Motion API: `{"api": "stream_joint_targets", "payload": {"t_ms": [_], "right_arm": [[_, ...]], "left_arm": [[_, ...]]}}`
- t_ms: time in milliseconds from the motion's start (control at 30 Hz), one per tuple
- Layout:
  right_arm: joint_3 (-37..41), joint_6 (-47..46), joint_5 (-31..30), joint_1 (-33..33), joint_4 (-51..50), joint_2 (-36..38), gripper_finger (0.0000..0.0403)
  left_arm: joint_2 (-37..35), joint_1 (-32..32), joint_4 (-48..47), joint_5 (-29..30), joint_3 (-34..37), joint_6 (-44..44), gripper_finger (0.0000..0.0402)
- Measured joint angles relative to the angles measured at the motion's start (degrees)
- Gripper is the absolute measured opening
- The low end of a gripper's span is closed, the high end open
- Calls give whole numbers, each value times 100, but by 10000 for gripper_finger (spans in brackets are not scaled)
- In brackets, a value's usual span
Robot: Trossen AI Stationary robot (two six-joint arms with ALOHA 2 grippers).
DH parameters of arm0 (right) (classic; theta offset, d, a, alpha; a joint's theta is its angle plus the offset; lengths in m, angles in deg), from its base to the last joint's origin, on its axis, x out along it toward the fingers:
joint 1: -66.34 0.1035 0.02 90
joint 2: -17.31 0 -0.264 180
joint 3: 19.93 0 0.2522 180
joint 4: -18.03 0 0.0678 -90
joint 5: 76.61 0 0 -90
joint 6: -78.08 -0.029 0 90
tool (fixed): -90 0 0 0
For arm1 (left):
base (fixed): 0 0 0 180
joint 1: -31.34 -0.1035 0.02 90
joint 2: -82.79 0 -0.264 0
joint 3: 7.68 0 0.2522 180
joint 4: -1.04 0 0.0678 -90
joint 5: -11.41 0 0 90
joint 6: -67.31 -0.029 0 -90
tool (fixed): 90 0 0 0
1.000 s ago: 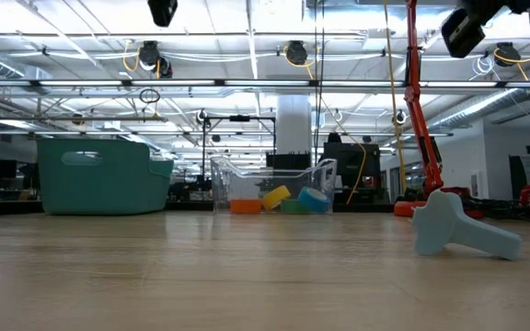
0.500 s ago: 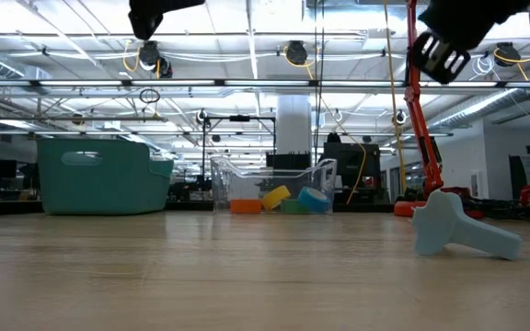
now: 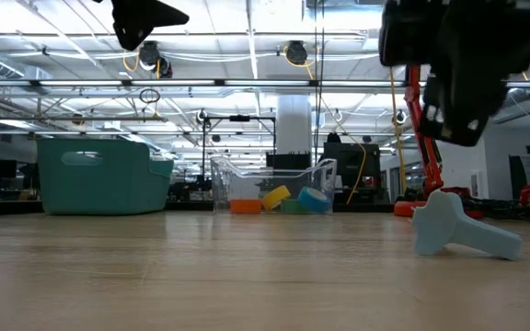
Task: Pick and place Stapler, Stapler remover, tape
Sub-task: Put the gray staple remover into the orange bin
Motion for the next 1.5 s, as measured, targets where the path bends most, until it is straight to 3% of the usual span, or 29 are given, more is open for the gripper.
{"api": "stream_joint_targets", "payload": {"t_ms": [433,1267,1500], "right_arm": [[-1,-916,300,-130,-318,-237,169],[5,-946,424,-256,314,-715,157],[5,-970,457,-258,426,-1152,154]], "left_arm": [[-2,45,-11,-46,0,-88,253],[0,40,5,70,0,-254,253],[-2,40,7,79,-1,-310,253]]}}
